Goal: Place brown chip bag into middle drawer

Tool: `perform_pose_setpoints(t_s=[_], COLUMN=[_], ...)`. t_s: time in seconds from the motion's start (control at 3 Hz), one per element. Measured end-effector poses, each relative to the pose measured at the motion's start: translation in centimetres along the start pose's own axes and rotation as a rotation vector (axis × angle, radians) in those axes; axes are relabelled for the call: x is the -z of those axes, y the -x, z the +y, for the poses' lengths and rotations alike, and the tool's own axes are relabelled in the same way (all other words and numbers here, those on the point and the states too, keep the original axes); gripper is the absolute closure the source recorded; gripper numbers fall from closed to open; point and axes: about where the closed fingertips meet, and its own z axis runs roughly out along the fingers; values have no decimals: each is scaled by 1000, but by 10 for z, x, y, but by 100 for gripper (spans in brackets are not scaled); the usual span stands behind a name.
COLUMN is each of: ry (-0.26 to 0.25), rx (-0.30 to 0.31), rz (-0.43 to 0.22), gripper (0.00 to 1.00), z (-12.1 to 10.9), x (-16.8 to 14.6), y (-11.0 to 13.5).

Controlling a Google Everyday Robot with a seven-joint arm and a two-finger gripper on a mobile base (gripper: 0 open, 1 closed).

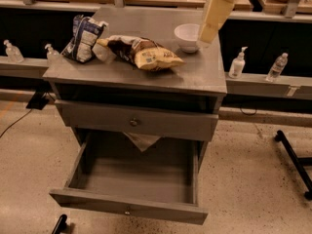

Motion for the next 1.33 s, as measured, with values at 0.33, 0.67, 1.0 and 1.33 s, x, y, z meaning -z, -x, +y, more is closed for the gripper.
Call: perform_pose_setpoints(t_s=[0.33,0.67,1.0,1.33], ry=[-33,-61,-66,-114], rx=[29,18,18,17], rz=[-105,-154,-154,-158], gripper=[0,0,0,0], z=[18,55,53,41], x=[-9,-69,-70,-86], y=[44,85,86,93])
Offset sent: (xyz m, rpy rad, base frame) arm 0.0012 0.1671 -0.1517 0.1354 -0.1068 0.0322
